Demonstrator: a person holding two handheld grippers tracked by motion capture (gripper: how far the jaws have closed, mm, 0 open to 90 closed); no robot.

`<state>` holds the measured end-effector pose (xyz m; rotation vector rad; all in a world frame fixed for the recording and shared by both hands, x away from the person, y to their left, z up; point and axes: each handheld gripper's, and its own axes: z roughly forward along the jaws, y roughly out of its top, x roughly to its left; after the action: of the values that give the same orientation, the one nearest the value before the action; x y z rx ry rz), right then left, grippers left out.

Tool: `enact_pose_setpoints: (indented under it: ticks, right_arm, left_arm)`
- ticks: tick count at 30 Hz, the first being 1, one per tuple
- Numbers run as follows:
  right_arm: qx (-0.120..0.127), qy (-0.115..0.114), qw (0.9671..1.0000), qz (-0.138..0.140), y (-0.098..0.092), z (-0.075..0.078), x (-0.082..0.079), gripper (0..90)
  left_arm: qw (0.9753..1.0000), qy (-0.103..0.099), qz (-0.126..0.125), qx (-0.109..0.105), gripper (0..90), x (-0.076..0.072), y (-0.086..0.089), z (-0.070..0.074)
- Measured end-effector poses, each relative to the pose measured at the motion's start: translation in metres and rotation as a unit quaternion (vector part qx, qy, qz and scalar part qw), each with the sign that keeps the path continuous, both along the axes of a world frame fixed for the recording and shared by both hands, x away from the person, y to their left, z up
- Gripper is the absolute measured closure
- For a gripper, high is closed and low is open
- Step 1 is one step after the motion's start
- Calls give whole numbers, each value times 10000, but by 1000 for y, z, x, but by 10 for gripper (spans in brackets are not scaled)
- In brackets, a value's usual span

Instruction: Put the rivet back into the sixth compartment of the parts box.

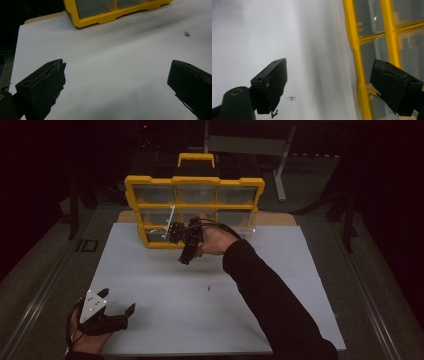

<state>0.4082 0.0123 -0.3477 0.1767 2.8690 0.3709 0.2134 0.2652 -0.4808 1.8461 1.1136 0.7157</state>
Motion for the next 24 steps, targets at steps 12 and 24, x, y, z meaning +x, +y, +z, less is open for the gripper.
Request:
enact_pose_setpoints:
  ticks: [12, 24]
  right_arm:
    - [-194, 151, 9997, 85, 4, -24, -7, 144]
    - [-271, 354, 9990, 54, -2, -49, -11, 147]
  left_arm:
    - [10000, -4, 4, -11, 20, 0, 0, 0]
    - [10000, -9, 8, -22, 20, 0, 0, 0]
